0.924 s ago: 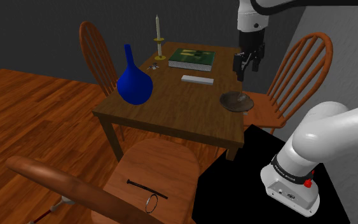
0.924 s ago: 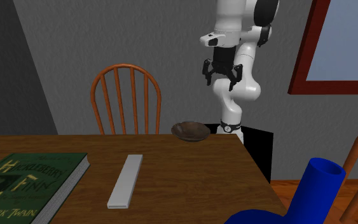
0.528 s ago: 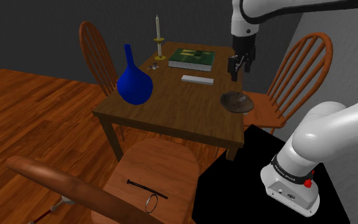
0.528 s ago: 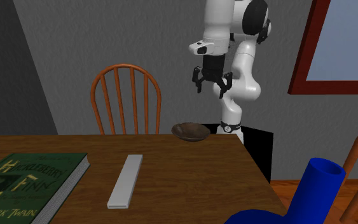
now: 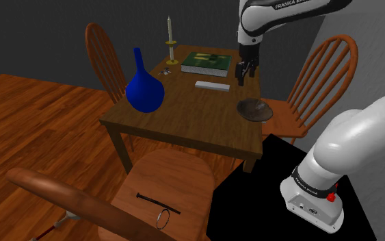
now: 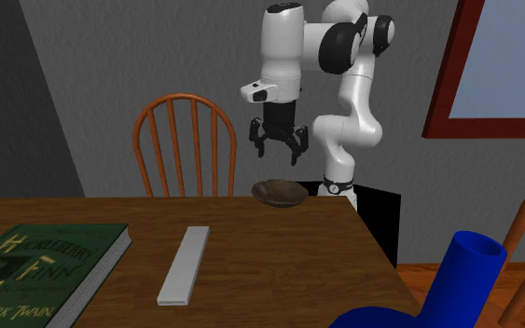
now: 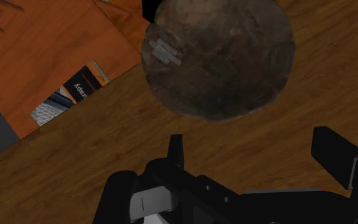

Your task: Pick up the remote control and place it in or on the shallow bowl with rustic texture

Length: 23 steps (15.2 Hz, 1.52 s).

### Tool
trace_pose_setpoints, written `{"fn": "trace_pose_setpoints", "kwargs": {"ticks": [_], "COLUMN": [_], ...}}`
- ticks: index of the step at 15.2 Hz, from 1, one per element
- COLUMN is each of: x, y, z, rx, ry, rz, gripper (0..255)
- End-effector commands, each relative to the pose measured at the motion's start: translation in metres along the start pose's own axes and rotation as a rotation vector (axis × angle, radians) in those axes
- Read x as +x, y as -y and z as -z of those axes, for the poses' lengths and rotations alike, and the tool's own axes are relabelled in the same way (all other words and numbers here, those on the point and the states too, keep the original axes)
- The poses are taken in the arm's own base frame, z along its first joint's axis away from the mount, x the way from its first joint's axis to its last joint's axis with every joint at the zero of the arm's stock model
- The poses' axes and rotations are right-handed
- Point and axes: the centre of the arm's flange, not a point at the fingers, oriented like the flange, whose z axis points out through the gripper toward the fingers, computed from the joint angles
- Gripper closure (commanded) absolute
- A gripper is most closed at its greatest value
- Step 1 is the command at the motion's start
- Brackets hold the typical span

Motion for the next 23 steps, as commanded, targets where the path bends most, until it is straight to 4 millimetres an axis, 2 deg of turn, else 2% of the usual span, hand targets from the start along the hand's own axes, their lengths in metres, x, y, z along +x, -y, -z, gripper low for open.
{"fn": "trace_pose_setpoints", "kwargs": {"ticks": [1,11,21,23], "x": [0.02,0.124,0.236,0.242], "y": [-0.012,-0.064,-0.103,-0.104], "z": [-0.012,-0.059,-0.102,-0.109], "rx": [0.001,0.014,0.026,0.027], "ry": [-0.013,-0.068,-0.124,-0.126], "rz": [0.027,0.155,0.283,0.289], "gripper": [0,0,0,0]}}
